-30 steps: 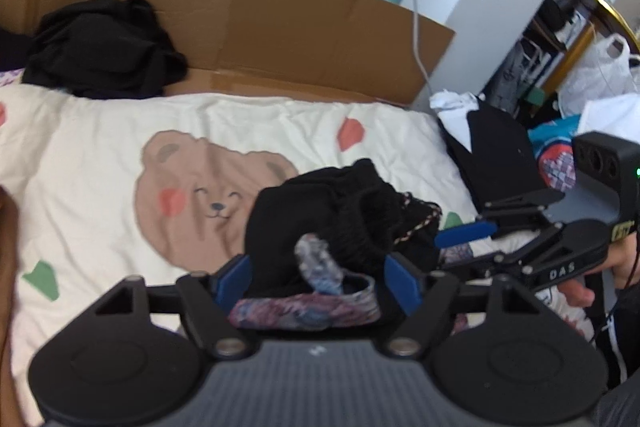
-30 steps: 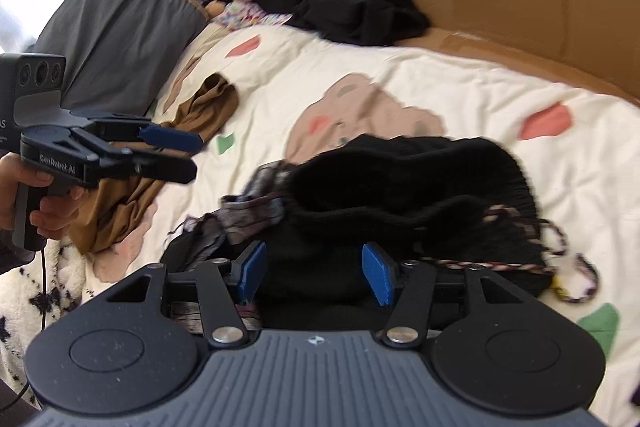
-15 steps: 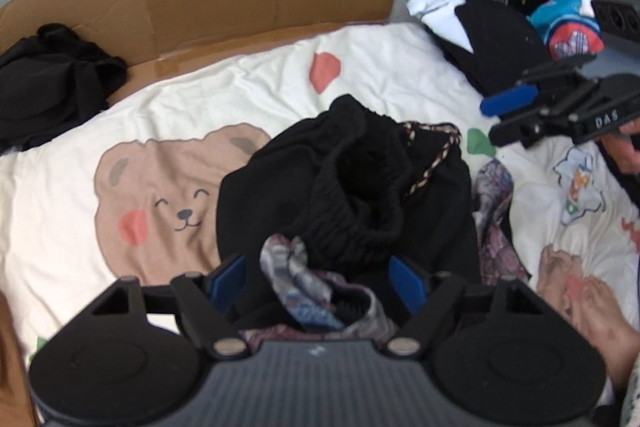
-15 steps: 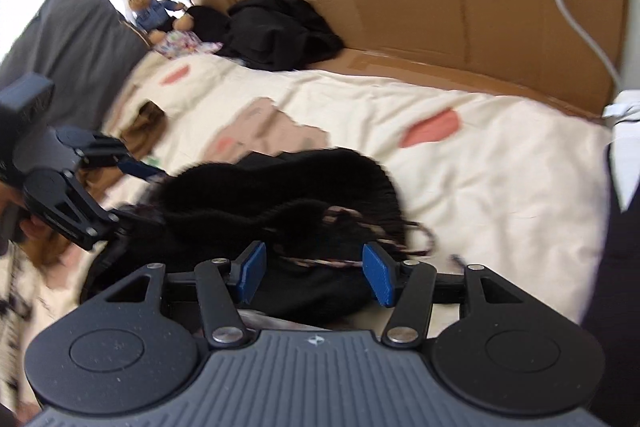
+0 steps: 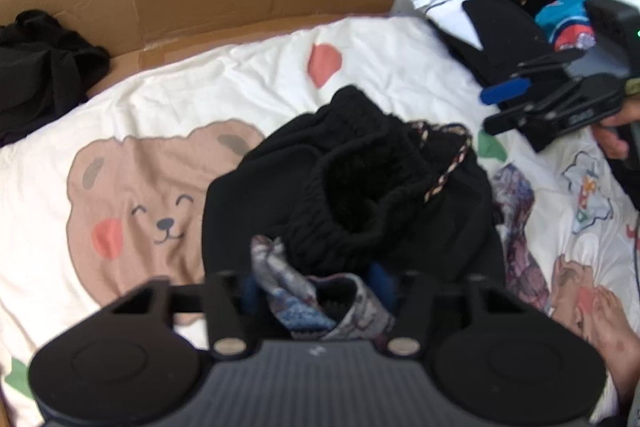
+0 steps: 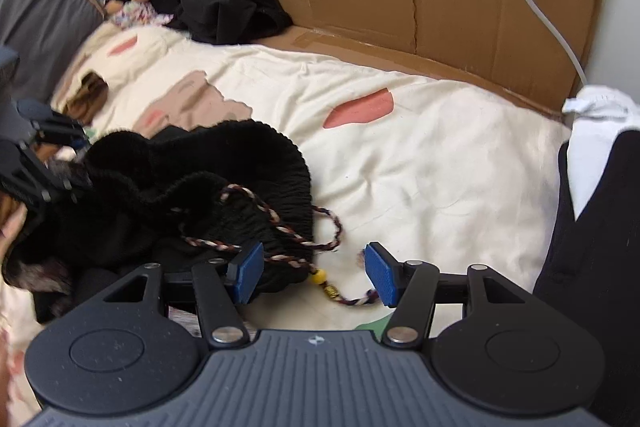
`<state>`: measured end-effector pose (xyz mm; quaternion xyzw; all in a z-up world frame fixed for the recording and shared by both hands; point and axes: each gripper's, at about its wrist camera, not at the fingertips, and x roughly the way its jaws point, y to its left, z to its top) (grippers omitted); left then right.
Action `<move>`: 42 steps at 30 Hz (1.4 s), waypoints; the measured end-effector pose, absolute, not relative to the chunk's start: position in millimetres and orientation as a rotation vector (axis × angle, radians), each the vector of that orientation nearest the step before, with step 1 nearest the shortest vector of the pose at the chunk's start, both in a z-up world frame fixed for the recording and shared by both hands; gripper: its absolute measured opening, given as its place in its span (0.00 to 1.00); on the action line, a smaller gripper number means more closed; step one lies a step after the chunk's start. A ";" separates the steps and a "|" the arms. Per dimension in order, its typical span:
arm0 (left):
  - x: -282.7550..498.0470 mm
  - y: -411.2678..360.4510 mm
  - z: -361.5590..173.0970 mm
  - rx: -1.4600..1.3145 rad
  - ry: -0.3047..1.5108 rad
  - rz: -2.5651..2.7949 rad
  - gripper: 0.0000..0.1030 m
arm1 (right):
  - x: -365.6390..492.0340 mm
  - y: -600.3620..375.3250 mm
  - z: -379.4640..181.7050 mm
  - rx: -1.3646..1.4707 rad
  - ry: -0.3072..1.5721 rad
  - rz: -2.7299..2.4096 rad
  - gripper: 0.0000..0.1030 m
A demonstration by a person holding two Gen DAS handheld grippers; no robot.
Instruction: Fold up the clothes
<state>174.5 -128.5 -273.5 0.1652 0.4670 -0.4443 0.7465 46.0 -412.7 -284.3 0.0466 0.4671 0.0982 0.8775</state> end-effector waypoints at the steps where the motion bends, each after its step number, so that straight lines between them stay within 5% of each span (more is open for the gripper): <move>1: 177.6 -125.0 -270.4 0.332 1.022 -0.966 0.28 | 47.6 -412.3 -285.8 0.087 0.980 0.202 0.59; 26: 181.0 -99.8 -262.8 0.158 1.008 -0.979 0.26 | 71.7 -380.3 -324.8 -0.263 0.984 0.231 0.57; 28: 180.9 -98.8 -263.1 0.150 1.009 -0.979 0.26 | 72.0 -375.2 -326.2 -0.301 0.970 0.261 0.50; 33: 178.9 -96.9 -262.3 0.134 1.003 -0.976 0.26 | 69.2 -363.8 -325.1 -0.352 0.936 0.320 0.10; 42: 185.3 -79.7 -250.2 0.006 0.988 -0.936 0.19 | 50.4 -360.5 -281.0 -0.292 0.902 0.352 0.03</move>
